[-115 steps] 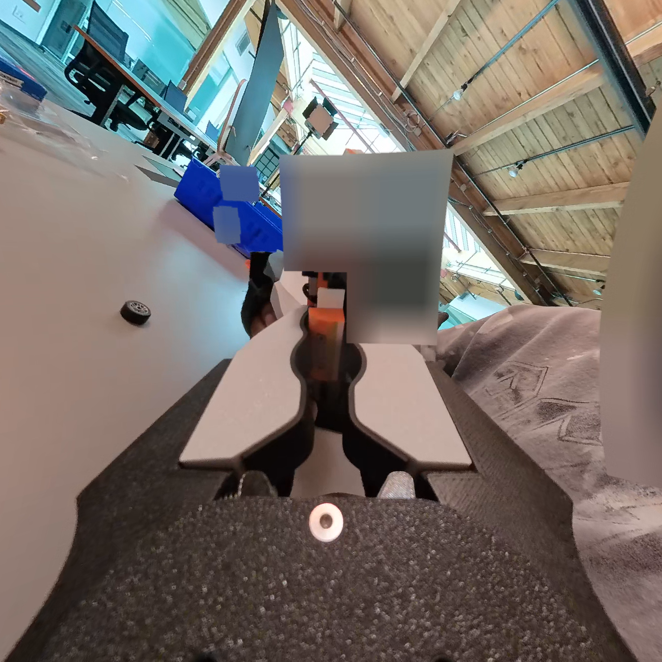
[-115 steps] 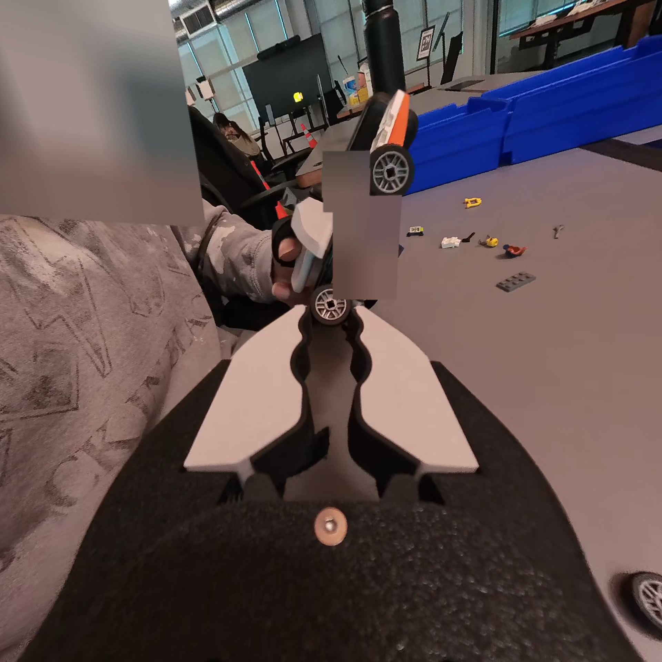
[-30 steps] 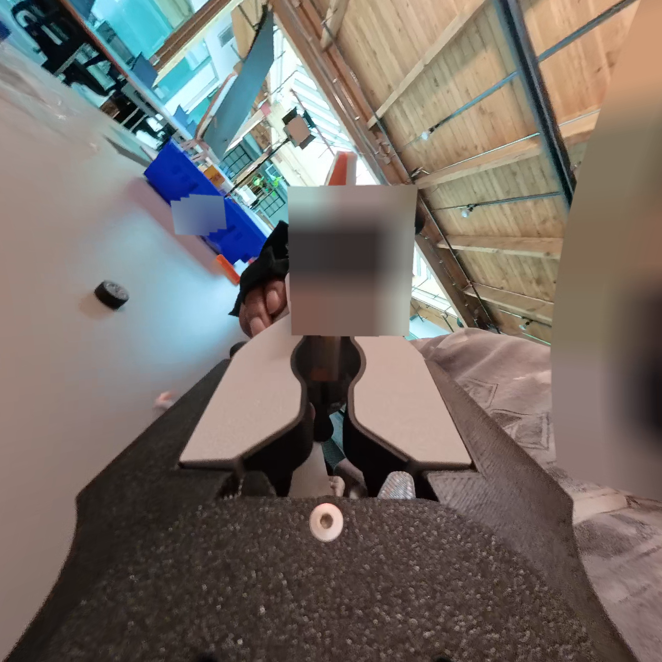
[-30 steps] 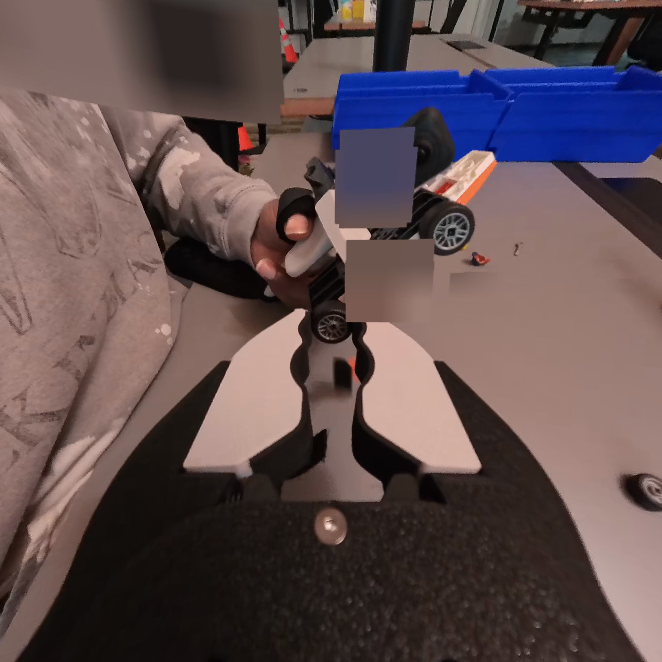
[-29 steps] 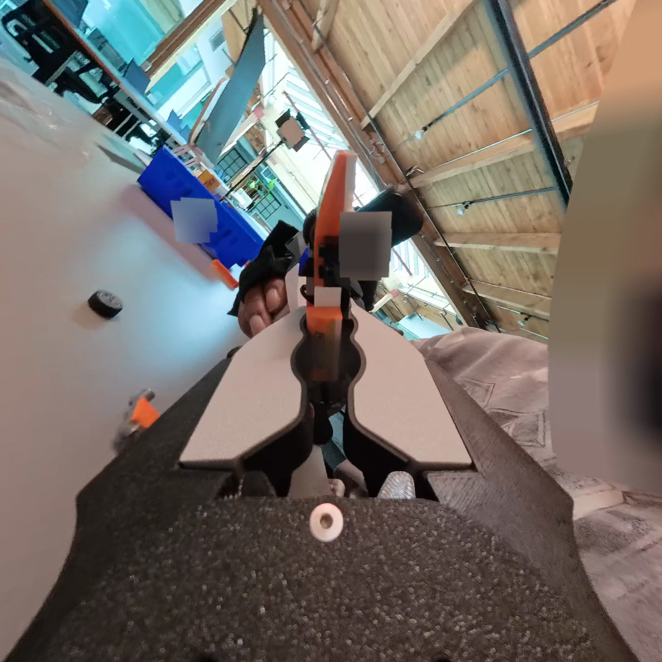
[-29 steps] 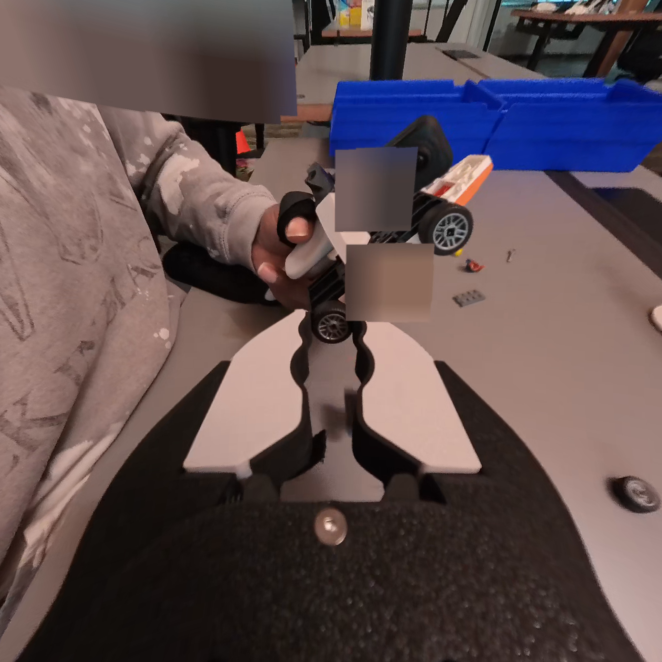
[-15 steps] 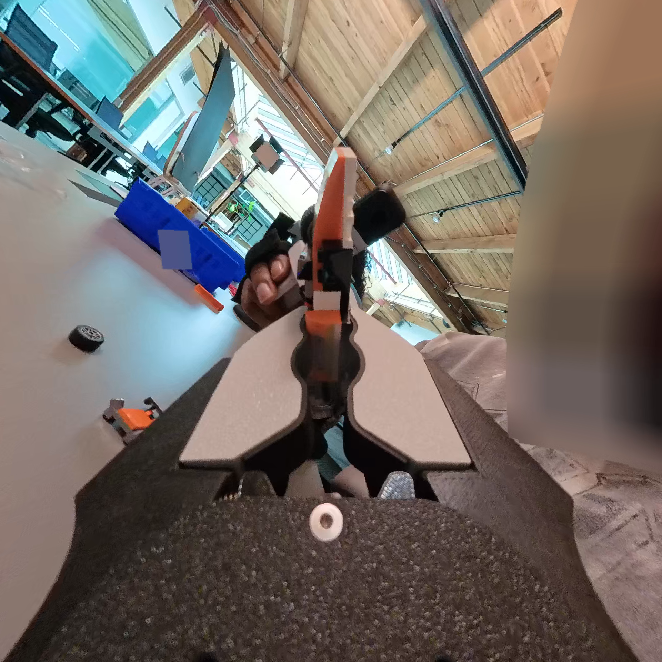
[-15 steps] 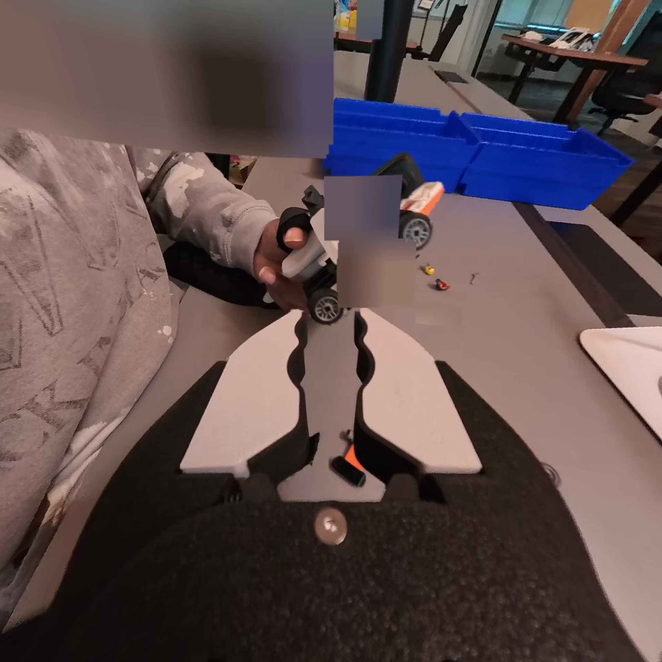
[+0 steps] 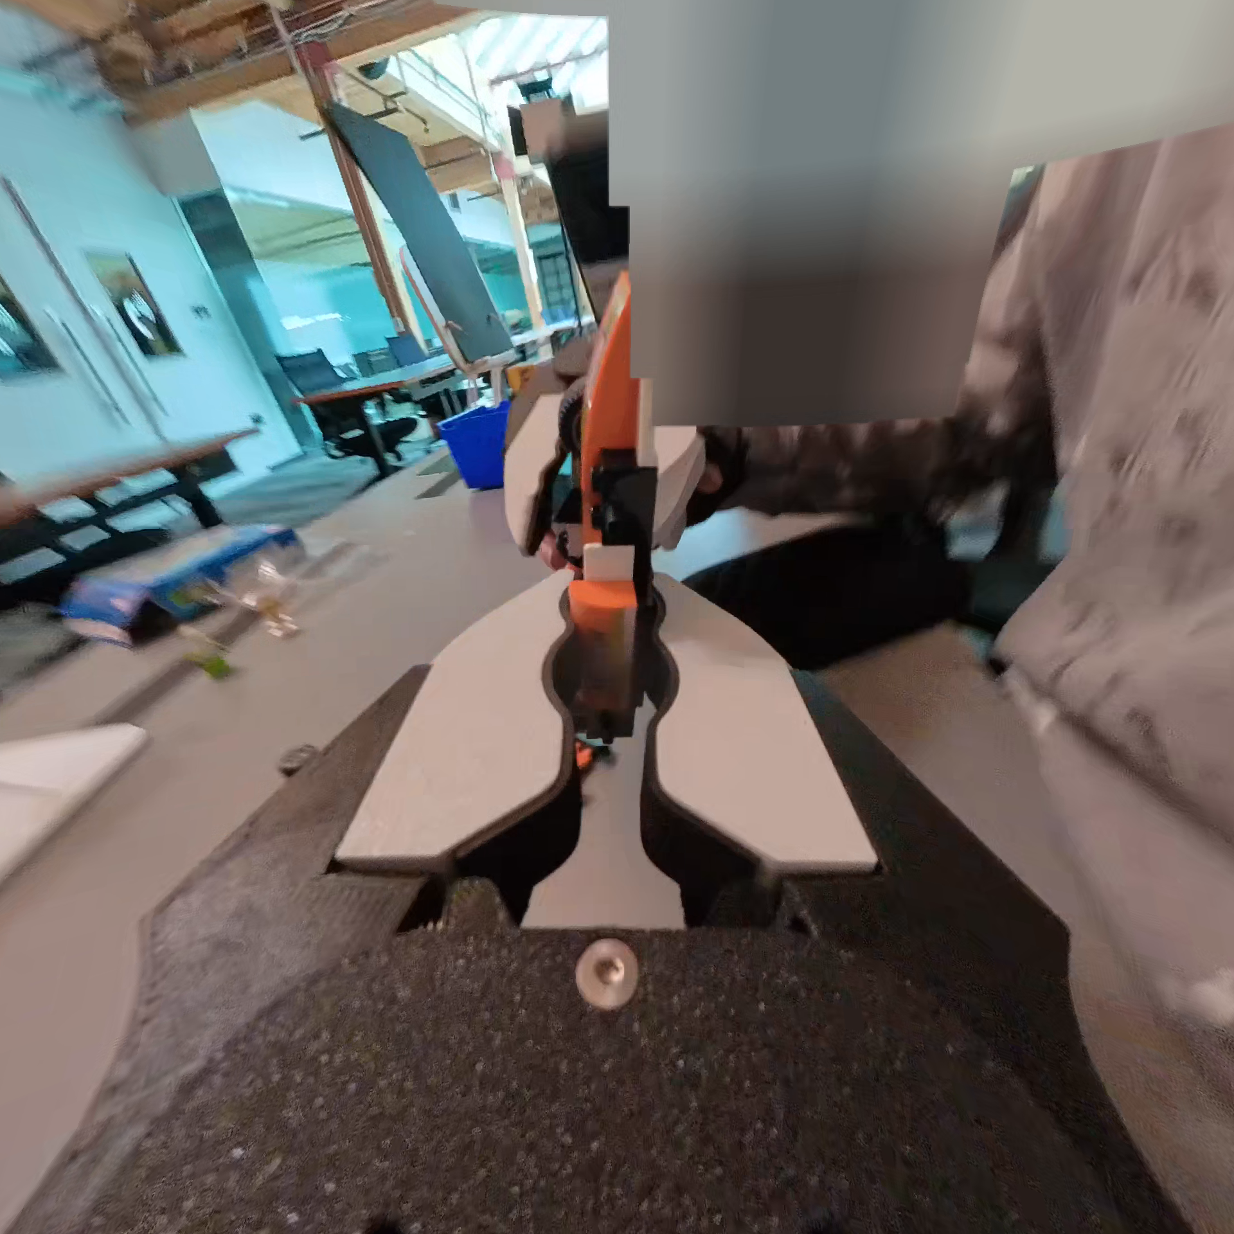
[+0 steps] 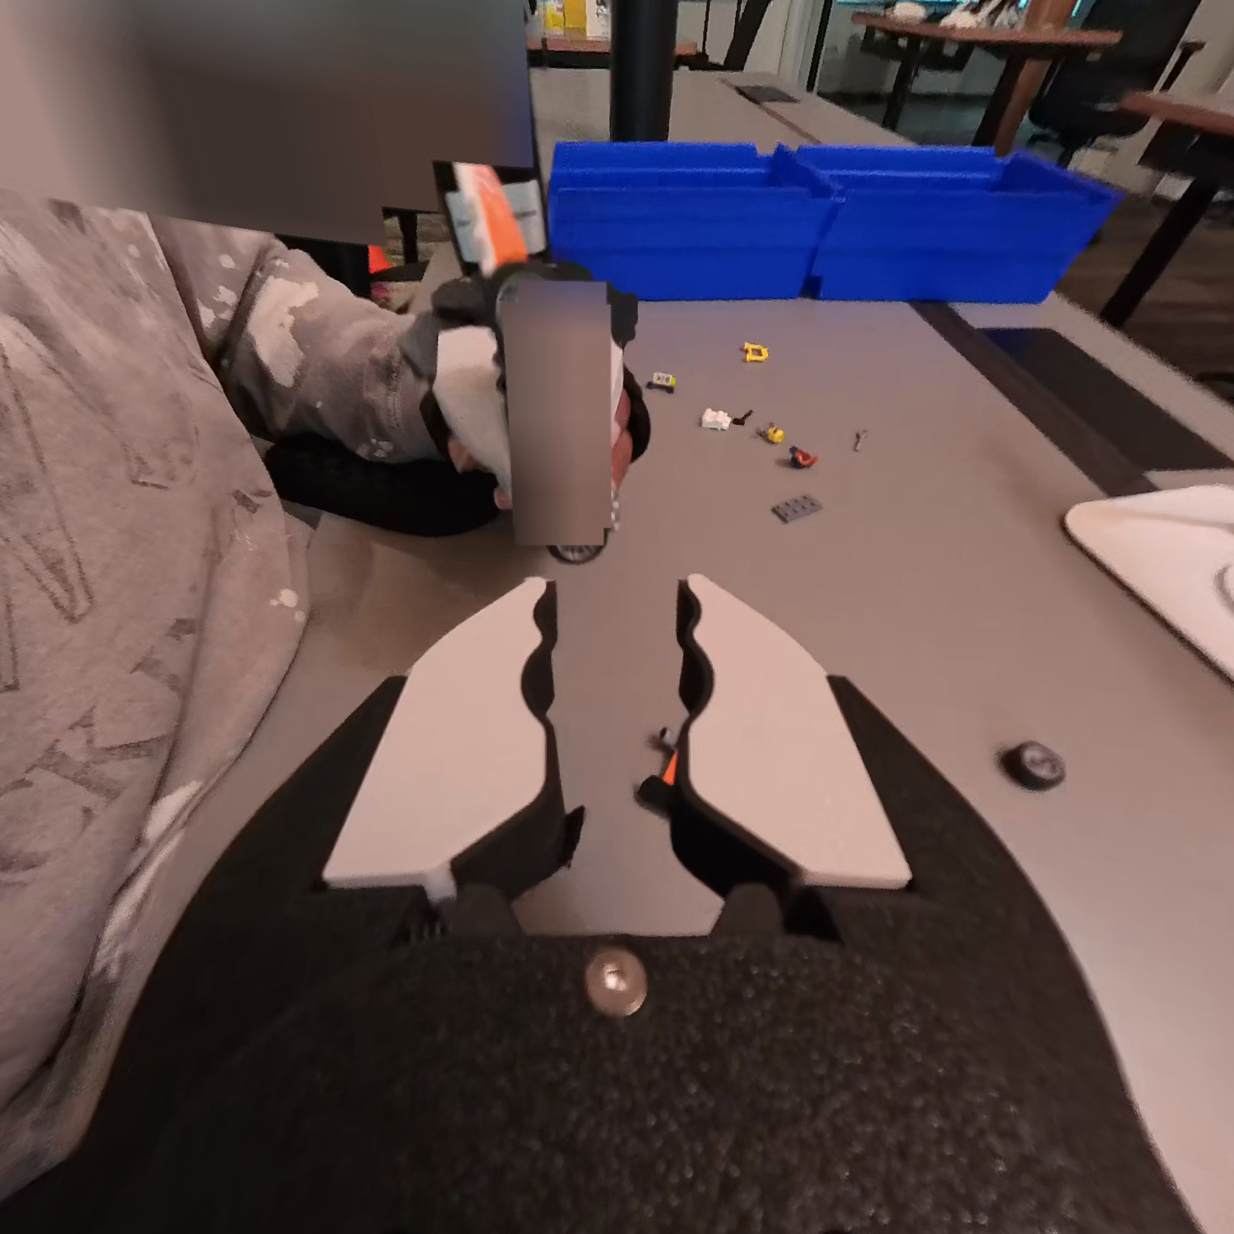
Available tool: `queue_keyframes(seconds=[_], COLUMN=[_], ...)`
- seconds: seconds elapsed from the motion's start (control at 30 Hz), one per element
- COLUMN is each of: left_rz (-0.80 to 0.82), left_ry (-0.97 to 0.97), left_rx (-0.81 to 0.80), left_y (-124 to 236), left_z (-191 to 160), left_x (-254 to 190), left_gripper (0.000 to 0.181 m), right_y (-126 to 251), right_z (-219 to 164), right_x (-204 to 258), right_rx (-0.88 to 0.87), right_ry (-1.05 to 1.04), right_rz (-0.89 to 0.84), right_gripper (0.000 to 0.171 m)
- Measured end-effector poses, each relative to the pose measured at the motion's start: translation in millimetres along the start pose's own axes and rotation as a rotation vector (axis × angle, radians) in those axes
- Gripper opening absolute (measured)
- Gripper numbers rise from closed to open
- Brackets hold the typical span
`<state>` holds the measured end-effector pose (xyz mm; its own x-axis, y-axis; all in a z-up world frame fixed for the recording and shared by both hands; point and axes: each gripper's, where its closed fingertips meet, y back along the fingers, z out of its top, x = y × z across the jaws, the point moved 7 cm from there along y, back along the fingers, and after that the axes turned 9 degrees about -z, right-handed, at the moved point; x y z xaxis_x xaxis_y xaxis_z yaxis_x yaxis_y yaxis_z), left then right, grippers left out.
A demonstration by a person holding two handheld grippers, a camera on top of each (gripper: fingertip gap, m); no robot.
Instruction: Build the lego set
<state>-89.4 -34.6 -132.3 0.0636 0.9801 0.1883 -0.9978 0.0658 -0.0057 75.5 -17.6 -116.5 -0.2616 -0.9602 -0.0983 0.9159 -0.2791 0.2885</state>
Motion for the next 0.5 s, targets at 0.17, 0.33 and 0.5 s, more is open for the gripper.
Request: queue_keyframes(seconds=[0.17,0.33,0.5], left_rz=[0.028,0.023,0.057], left_ry=[-0.357,-0.468,-0.456], left_rx=[0.176,0.238,0.28], left_y=[-14.6,-20.4,-18.7], left_z=[-6.3,-9.7,-14.2], left_x=[-19.8,-27.2,-23.5], left_gripper=[0.015,0.015,0.02], right_y=[-7.7,-13.5,-11.4], right_z=[12.1,9.8,4.3], right_x=[35.1,58.6,62.9], right_rx=[-0.039,-0.056,-0.048], right_ry=[0.301,0.465,0.597], right_rz=[-0.036,-0.049,-0.141], right_gripper=[0.039,0.021,0.018])
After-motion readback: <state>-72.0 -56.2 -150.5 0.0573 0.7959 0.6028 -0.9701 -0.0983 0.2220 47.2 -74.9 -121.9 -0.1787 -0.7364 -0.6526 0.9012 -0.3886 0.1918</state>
